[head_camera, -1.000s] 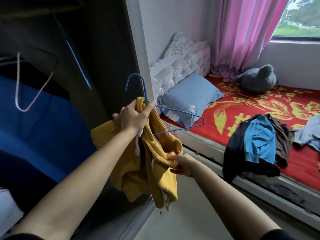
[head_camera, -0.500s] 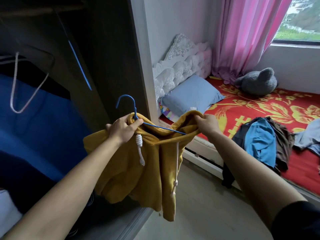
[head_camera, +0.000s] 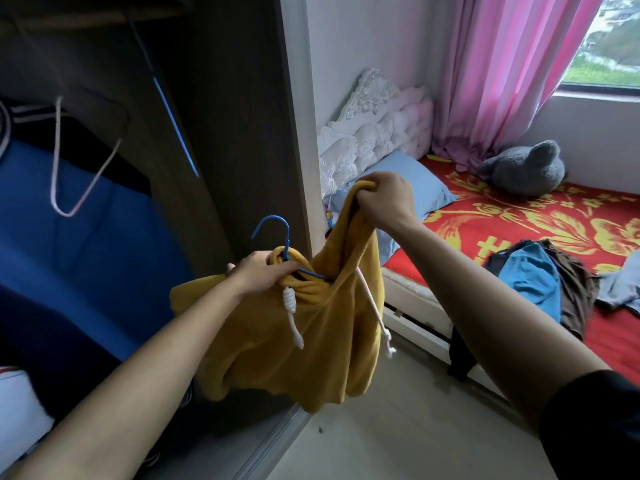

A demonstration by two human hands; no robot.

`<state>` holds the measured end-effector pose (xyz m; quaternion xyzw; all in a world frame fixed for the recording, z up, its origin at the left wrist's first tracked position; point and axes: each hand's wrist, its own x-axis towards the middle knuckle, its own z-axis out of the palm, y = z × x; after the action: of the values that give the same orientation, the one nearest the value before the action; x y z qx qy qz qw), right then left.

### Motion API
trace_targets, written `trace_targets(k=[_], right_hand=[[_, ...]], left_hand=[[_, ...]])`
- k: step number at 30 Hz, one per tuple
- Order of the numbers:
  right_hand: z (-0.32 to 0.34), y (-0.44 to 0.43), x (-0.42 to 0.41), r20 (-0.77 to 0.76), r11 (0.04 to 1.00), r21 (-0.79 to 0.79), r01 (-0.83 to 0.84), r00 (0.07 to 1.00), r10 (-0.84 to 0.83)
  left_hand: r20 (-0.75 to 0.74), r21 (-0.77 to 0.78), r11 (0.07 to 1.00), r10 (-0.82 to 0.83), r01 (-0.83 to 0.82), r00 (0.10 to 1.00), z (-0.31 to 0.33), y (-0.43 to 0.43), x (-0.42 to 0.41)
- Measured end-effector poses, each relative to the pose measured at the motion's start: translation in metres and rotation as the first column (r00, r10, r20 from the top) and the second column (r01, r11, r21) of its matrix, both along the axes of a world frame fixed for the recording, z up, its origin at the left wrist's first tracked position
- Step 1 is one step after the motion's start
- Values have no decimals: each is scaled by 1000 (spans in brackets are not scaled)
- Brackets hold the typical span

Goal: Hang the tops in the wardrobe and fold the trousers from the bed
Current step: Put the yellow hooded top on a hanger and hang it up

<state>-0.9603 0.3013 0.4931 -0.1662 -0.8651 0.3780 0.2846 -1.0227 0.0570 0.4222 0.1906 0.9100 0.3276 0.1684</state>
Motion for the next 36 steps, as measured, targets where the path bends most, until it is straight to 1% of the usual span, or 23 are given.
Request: trace_targets(k=[2, 4, 5, 6, 7, 8, 9, 10, 11, 13, 15, 17, 19, 20, 21, 23, 25, 27, 28, 30, 32, 34, 36], right_hand=[[17, -10, -4, -113, 988, -149, -26, 994, 9], [23, -16, -9, -255, 952, -305, -15, 965, -66], [22, -16, -11, -265, 943, -333, -4, 960, -90], [19, -14, -14, -193, 950, -311, -11, 980, -52], [13, -10, -15, -22, 967, -249, -48, 999, 44], [5, -7, -16, 228, 981, -157, -114, 962, 148], [-1, -5, -13, 464, 982, -52, -184, 866, 186], [-8, -1, -12, 606, 969, 77, -235, 783, 142], [-13, 3, -13, 640, 946, 198, -257, 765, 74], [-11, 9, -16, 517, 944, 272, -187, 856, 20], [-1, 11, -19, 284, 995, 87, -51, 959, 24], [10, 11, -21, 20, 978, -209, 16, 1000, -12], [12, 9, -19, -165, 870, -487, -78, 986, -4], [8, 8, -18, -180, 819, -551, -159, 981, 69], [2, 7, -17, -119, 800, -553, -232, 973, 199], [-13, 6, -12, 210, 845, -430, -318, 875, 436], [-28, 7, -8, 494, 917, -164, -365, 774, 396], [-38, 7, -2, 478, 918, 72, -390, 821, 311], [-41, 4, 3, 437, 894, 92, -439, 824, 360], [-50, -3, 10, 488, 820, 33, -572, 725, 486], [-58, -13, 14, 585, 778, -15, -628, 625, 516], [-62, -18, 16, 569, 778, -6, -628, 638, 519], [-63, -17, 16, 531, 788, -48, -614, 652, 541]], left_hand=[[49, 74, 997, -41, 38, 998, -3, -1, 5], [97, 137, 988, -91, 78, 991, -3, -2, 9], [110, 167, 981, -120, 101, 987, -1, -2, 11], [112, 196, 973, -142, 118, 984, 0, -2, 11], [108, 224, 967, -150, 122, 983, 0, 0, 12], [107, 254, 961, -139, 108, 984, -1, 2, 12], [112, 285, 955, -117, 81, 987, -2, 4, 14], [116, 303, 951, -95, 56, 989, -5, 8, 16], [109, 294, 955, -79, 44, 991, -9, 10, 19], [83, 231, 971, -76, 55, 994, -18, 16, 23], [116, 198, 978, -92, 68, 989, -21, 19, 26], [157, 219, 975, -83, 48, 984, -20, 21, 25], [168, 264, 964, -60, 13, 984, -19, 20, 23], [173, 282, 959, -55, 4, 983, -19, 19, 21], [174, 303, 953, -42, -13, 984, -18, 19, 20], [124, 377, 922, 39, -84, 992, -20, 20, 17], [6, 423, 895, 156, -144, 988, -23, 21, 16], [-59, 398, 903, 203, -163, 977, -26, 20, 17], [-61, 384, 908, 205, -167, 977, -28, 20, 18], [-23, 386, 907, 193, -169, 981, -26, 18, 19], [97, 436, 885, 135, -164, 986, -20, 19, 21], [220, 477, 862, 72, -172, 973, -13, 20, 24], [276, 495, 847, 60, -196, 959, -8, 19, 25]])
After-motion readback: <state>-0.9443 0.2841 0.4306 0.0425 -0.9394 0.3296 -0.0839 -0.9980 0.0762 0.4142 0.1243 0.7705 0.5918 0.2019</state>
